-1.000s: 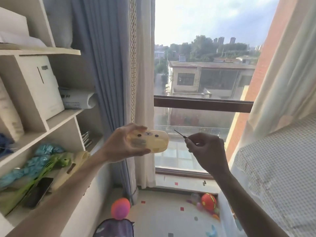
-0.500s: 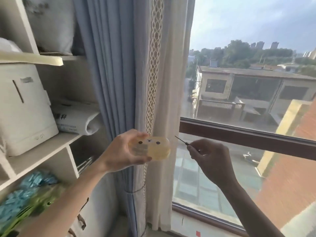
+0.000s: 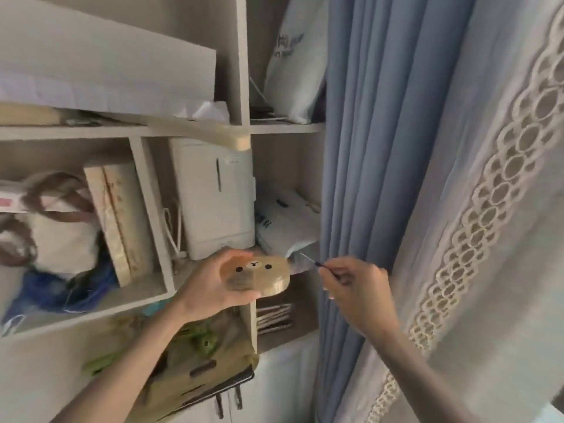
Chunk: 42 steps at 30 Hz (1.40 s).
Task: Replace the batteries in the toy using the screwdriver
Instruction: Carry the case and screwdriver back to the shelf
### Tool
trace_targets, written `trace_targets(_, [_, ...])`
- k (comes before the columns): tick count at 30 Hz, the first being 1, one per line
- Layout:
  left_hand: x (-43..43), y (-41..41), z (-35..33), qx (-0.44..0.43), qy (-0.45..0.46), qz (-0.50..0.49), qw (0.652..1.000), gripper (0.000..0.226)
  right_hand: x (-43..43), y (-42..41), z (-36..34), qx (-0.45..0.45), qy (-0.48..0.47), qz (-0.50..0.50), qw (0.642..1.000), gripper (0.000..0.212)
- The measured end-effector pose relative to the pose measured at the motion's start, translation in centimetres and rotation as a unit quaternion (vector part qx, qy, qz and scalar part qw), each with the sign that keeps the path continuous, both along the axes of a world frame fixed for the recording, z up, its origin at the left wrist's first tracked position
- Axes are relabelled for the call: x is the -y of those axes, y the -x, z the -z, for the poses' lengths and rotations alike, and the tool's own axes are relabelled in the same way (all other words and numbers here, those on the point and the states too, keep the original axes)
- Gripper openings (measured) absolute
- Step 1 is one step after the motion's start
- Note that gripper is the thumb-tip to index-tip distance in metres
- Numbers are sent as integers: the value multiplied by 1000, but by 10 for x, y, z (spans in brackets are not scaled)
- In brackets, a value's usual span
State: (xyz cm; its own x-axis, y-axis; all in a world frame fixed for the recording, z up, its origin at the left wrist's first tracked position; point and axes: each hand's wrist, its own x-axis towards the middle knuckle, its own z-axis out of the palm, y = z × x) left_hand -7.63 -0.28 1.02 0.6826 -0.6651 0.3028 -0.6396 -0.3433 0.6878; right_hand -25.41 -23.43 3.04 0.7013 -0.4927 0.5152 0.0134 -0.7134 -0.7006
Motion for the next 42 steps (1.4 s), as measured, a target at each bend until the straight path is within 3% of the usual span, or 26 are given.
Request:
trace_targets(5, [-35, -56, 9, -8, -39, -104, 994, 81, -18, -98, 23, -26, 20, -69, 997, 18])
trace_targets(14, [-18, -124, 43, -33, -105, -154, 982, 88, -19, -222, 79, -145, 34, -43, 988, 23])
trace_targets(18, [-9, -134, 55, -34, -117, -180, 976, 75, -21, -255, 97, -165, 48, -70, 983, 27])
trace_targets(23, [-5, -135, 59, -40, -149, -212, 965, 63, -25, -289, 119, -200, 133, -44, 970, 29])
trace_targets(31, [5, -136, 68, -34, -188, -240, 952, 66, -30, -288, 127, -204, 130, -42, 970, 21])
trace_targets(35, [1, -131, 64, -44, -153, -250, 955, 88, -27, -282, 121, -163, 116, -74, 977, 12])
trace_targets(39, [-7, -119, 51, -42, -76, -247, 965, 82, -26, -268, 100, -156, 146, -150, 965, 33])
trace_targets(42, [-10, -105, 32, -45, -35, -224, 973, 81, -24, -248, 76, -160, 83, -195, 964, 39])
